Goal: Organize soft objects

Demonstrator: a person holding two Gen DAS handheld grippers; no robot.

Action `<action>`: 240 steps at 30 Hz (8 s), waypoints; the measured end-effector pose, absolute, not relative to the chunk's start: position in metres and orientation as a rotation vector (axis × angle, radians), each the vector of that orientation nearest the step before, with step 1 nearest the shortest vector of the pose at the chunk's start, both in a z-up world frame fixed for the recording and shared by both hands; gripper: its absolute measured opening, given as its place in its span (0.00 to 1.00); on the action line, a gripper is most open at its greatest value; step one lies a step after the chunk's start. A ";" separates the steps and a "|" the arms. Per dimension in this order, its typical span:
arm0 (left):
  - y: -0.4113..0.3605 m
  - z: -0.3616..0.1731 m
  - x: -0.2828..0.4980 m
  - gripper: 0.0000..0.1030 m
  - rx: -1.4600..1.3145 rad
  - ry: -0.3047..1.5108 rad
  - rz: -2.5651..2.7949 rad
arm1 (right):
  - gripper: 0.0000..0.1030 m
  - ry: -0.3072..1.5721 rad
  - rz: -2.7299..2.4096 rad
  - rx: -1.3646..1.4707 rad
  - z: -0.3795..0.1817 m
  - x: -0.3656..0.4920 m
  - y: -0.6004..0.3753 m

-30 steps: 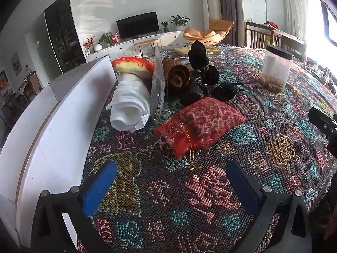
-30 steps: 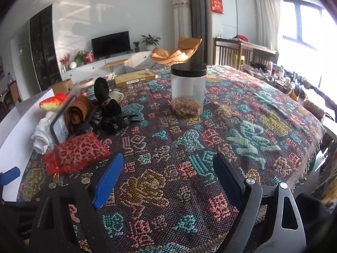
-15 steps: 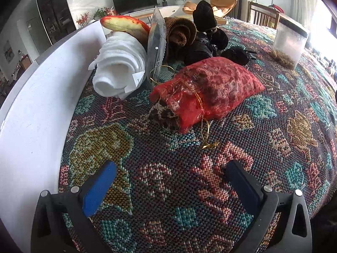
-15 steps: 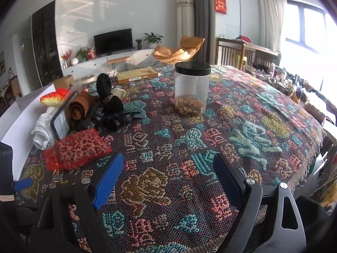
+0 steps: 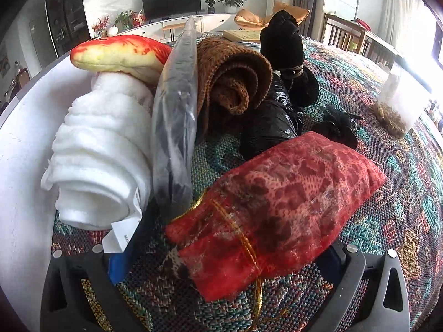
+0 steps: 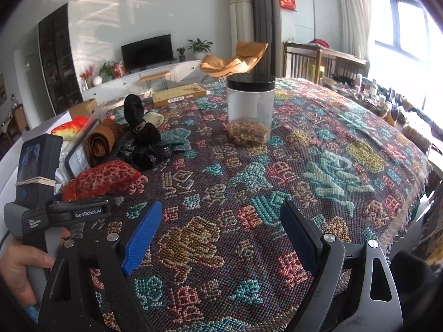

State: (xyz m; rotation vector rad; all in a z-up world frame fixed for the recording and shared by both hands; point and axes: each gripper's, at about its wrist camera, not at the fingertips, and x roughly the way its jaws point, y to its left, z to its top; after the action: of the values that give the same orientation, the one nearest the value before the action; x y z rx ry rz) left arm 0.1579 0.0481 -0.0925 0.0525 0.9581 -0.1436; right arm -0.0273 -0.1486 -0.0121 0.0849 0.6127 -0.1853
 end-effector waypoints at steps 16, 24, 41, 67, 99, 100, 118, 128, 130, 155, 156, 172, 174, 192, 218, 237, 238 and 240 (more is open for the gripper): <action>0.045 -0.095 0.152 1.00 0.056 0.949 -0.139 | 0.88 0.873 -0.055 -0.031 -0.072 0.065 -0.125; 0.044 -0.094 0.153 1.00 0.056 0.949 -0.138 | 0.88 0.866 -0.053 -0.020 -0.073 0.059 -0.127; 0.043 -0.093 0.150 1.00 0.054 0.948 -0.135 | 0.88 0.867 -0.053 -0.020 -0.074 0.061 -0.127; 0.044 -0.094 0.149 1.00 0.051 0.947 -0.133 | 0.88 0.867 -0.053 -0.019 -0.074 0.060 -0.127; 0.045 -0.094 0.148 1.00 0.048 0.945 -0.132 | 0.88 0.867 -0.053 -0.018 -0.074 0.061 -0.127; 0.045 -0.094 0.148 1.00 0.048 0.945 -0.132 | 0.88 0.867 -0.053 -0.018 -0.074 0.060 -0.127; 0.045 -0.093 0.147 1.00 0.046 0.945 -0.131 | 0.88 0.868 -0.053 -0.018 -0.074 0.060 -0.126; 0.044 -0.093 0.147 1.00 0.046 0.944 -0.131 | 0.88 0.868 -0.053 -0.017 -0.074 0.061 -0.127; 0.045 -0.093 0.147 1.00 0.046 0.944 -0.131 | 0.88 0.868 -0.053 -0.017 -0.074 0.060 -0.127; 0.046 -0.093 0.147 1.00 0.044 0.943 -0.131 | 0.88 0.869 -0.053 -0.016 -0.073 0.061 -0.126; 0.046 -0.093 0.147 1.00 0.044 0.943 -0.131 | 0.88 0.869 -0.053 -0.016 -0.073 0.060 -0.126; 0.046 -0.093 0.146 1.00 0.043 0.942 -0.131 | 0.88 0.869 -0.052 -0.015 -0.073 0.060 -0.126; 0.046 -0.093 0.146 1.00 0.043 0.942 -0.131 | 0.88 0.869 -0.053 -0.015 -0.073 0.060 -0.126; 0.046 -0.093 0.146 1.00 0.042 0.942 -0.130 | 0.88 0.870 -0.053 -0.014 -0.073 0.061 -0.126; 0.057 -0.086 0.096 1.00 0.119 0.974 -0.260 | 0.88 0.871 -0.052 -0.013 -0.073 0.060 -0.126; -0.008 -0.055 0.126 0.93 0.398 0.909 -0.415 | 0.87 0.704 -0.219 0.371 -0.043 0.028 -0.208; -0.004 -0.058 0.128 0.70 0.365 0.930 -0.401 | 0.87 0.693 -0.211 0.381 -0.041 0.026 -0.209; 0.008 -0.058 0.122 0.46 0.270 0.948 -0.400 | 0.87 0.677 -0.182 0.390 -0.038 0.026 -0.208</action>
State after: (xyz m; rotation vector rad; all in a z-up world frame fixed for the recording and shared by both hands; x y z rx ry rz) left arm 0.1215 0.0079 -0.0581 0.2705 0.9477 -0.4000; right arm 0.0262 -0.2082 -0.0377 0.3897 0.6765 -0.1820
